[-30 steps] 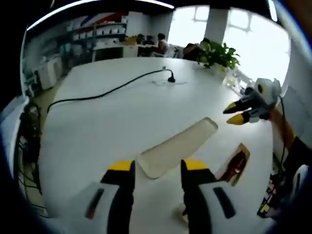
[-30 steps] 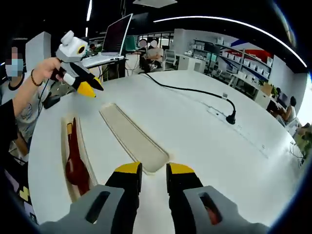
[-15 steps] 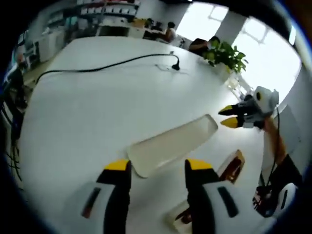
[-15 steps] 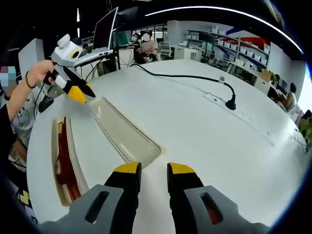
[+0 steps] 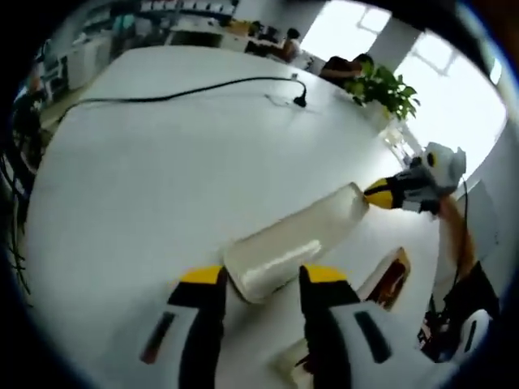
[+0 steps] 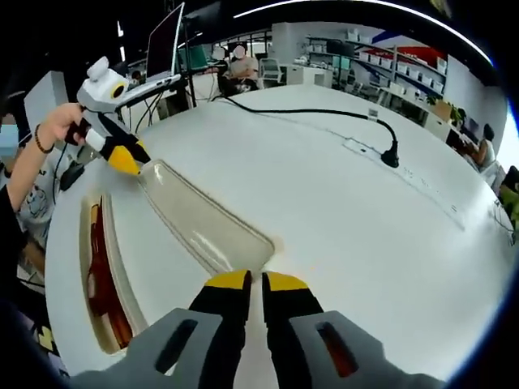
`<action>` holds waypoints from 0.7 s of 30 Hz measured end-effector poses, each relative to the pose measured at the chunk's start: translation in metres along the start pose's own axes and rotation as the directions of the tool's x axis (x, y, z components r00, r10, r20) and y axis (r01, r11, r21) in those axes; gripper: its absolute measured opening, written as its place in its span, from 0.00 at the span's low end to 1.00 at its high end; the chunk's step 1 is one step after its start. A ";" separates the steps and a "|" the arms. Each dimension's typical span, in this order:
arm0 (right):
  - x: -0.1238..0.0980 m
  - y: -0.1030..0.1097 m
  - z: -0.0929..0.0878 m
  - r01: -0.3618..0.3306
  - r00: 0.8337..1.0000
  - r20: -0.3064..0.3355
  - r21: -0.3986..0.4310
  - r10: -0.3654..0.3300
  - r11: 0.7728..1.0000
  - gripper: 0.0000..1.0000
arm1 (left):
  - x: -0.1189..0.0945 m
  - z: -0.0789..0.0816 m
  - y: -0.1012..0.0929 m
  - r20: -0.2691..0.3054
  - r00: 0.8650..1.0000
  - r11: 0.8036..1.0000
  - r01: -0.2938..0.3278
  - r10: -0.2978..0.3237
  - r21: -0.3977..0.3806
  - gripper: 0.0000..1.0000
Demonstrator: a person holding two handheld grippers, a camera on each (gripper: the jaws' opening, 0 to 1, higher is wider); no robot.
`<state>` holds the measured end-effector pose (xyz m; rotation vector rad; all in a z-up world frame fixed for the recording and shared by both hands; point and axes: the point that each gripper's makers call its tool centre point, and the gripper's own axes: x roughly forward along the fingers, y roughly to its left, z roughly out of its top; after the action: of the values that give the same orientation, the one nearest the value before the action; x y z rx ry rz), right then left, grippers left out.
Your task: Arrange the utensils inside the cutlery case until each visible utensil rests in its matching compartment.
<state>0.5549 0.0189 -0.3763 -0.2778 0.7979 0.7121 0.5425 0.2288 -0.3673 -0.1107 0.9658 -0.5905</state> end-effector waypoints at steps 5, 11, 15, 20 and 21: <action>0.003 -0.003 0.000 0.048 0.999 0.000 0.061 -0.048 0.997 0.04 | 0.000 0.005 -0.001 0.028 0.999 1.000 0.016 -0.015 -0.023 0.41; 0.004 -0.005 0.002 0.059 0.998 -0.014 0.105 -0.058 0.993 0.04 | -0.001 0.013 -0.003 0.103 0.986 0.976 0.150 -0.135 -0.159 0.37; 0.003 -0.005 0.002 0.072 0.997 -0.019 0.124 -0.070 0.990 0.04 | -0.005 0.008 0.000 0.131 0.979 0.967 0.179 -0.157 -0.181 0.33; 0.001 -0.006 0.003 0.074 0.997 0.023 0.161 -0.079 0.984 0.03 | -0.012 0.019 0.001 0.229 0.953 0.938 0.251 -0.197 -0.238 0.27; 0.000 -0.006 0.003 0.074 0.996 0.033 0.160 -0.080 0.984 0.03 | -0.015 0.025 0.000 0.270 0.940 0.929 0.275 -0.206 -0.249 0.24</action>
<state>0.5608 0.0157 -0.3749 -0.1490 0.7974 0.5759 0.5560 0.2329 -0.3418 -0.5545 0.8000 -0.6459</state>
